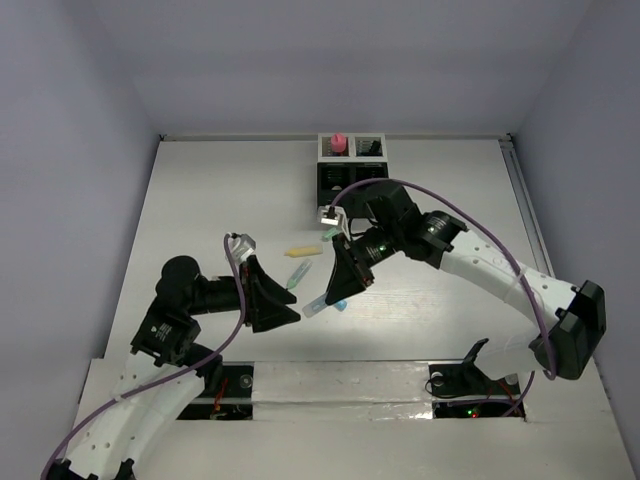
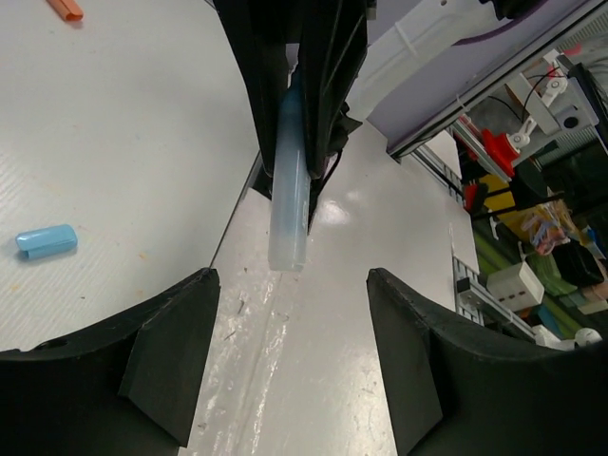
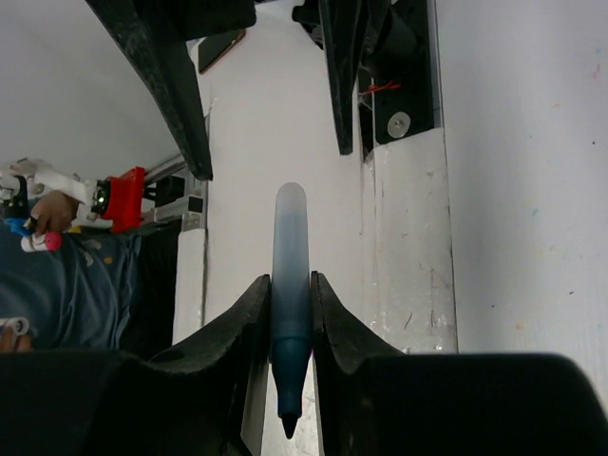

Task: Sort the stationery into containers
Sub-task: Pick up the pen from the center of the board.

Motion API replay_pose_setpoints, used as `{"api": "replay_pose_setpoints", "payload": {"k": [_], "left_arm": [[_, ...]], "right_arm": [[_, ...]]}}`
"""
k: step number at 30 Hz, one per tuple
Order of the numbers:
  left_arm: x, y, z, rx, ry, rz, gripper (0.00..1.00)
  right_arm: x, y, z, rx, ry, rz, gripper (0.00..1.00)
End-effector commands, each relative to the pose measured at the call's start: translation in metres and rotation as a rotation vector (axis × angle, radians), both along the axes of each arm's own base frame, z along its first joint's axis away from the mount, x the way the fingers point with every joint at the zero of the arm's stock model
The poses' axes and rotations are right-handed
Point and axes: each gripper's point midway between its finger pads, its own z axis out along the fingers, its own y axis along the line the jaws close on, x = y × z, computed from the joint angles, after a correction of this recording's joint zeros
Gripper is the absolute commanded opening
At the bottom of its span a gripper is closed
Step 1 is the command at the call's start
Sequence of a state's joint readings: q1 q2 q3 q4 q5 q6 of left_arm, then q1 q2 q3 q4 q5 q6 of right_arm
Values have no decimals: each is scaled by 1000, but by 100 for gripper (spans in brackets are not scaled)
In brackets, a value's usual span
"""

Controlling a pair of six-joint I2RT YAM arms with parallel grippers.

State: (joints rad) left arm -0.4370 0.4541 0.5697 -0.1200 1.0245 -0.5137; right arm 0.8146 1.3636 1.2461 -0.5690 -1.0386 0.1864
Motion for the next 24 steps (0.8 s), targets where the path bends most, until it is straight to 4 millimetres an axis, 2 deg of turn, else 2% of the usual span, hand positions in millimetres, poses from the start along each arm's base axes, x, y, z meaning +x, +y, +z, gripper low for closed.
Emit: {"api": "replay_pose_setpoints", "payload": {"k": [1, 10, 13, 18, 24], "left_arm": [[-5, -2, 4, -25, -28, -50, 59], [-1, -5, -8, -11, -1, -55, 51], [1, -6, -8, -7, -5, -48, 46], [2, -7, -11, 9, -3, -45, 32], [3, -7, -12, 17, -3, -43, 22]], "right_arm": [[-6, 10, 28, 96, -40, 81, 0], [1, 36, 16, 82, -4, 140, 0], [2, 43, 14, 76, -3, 150, 0], [5, 55, 10, 62, -8, 162, 0], [8, 57, 6, 49, -19, 165, 0]]}}
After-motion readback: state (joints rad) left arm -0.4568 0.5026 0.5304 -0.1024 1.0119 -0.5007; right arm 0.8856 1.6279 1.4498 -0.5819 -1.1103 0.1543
